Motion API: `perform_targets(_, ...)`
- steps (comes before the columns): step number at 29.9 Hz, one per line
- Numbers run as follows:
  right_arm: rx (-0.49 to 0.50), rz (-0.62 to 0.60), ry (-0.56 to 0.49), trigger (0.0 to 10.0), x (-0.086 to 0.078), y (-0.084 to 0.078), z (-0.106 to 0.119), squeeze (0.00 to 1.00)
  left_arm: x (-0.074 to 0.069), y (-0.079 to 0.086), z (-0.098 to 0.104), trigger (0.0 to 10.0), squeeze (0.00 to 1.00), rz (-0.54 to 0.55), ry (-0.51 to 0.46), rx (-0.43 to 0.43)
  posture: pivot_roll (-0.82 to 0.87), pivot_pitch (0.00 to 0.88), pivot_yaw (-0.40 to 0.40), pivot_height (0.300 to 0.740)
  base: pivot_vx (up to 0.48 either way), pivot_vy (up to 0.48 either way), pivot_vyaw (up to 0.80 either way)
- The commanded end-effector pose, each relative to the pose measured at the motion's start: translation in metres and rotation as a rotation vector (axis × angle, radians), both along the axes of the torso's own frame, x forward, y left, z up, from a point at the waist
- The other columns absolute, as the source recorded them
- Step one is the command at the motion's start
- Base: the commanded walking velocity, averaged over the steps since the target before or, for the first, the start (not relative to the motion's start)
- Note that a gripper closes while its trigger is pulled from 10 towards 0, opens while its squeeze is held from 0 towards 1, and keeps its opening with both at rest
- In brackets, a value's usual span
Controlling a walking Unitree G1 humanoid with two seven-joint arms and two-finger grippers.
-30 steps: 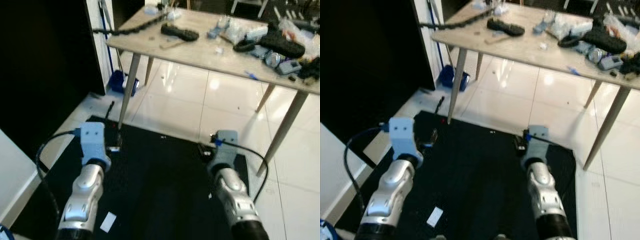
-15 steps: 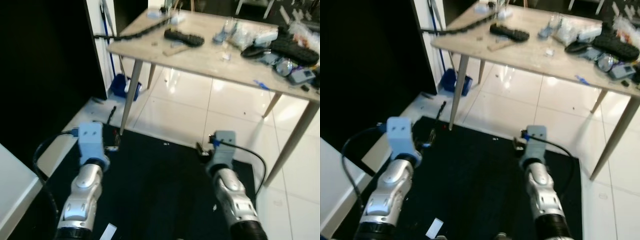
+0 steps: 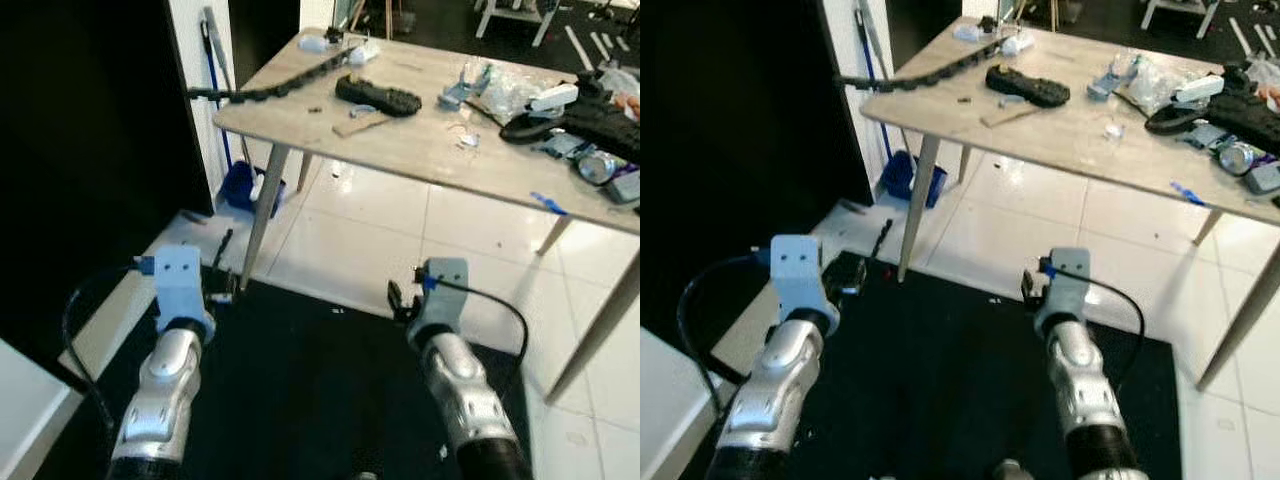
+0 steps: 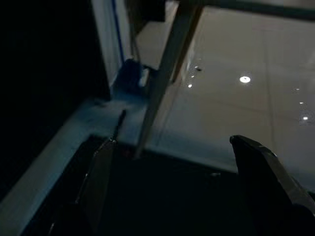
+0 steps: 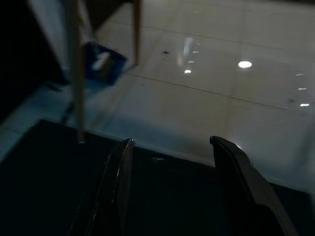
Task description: Picking trash to rubbish bin
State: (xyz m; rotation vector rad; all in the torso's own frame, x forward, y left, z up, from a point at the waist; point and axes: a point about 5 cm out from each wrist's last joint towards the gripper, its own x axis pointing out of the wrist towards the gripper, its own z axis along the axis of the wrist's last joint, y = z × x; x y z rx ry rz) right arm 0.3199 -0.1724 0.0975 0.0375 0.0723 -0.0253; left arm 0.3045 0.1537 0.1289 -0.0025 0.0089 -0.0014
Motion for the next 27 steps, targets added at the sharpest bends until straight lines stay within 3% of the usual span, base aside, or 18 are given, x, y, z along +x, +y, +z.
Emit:
perform_targets(1,0.008,0.001,0.017,10.0,-0.002,0.003,-0.005,0.00,-0.003,0.006,-0.007,10.0,0.00,0.018,0.030,0.007,0.02,0.149,-0.023,0.740,0.458,0.000,0.00)
perform_targets(21,0.012,0.005,0.004,10.0,-0.001,0.004,-0.001,0.00,-0.003,0.006,-0.006,10.0,0.00,0.020,0.027,0.002,0.02,0.149,-0.024,0.740,0.450,0.000,0.00)
perform_targets(27,0.059,0.047,-0.208,10.0,0.005,0.012,0.041,0.00,-0.001,0.007,0.008,10.0,0.00,0.010,-0.015,0.007,0.02,0.157,-0.022,0.740,0.442,0.000,0.00)
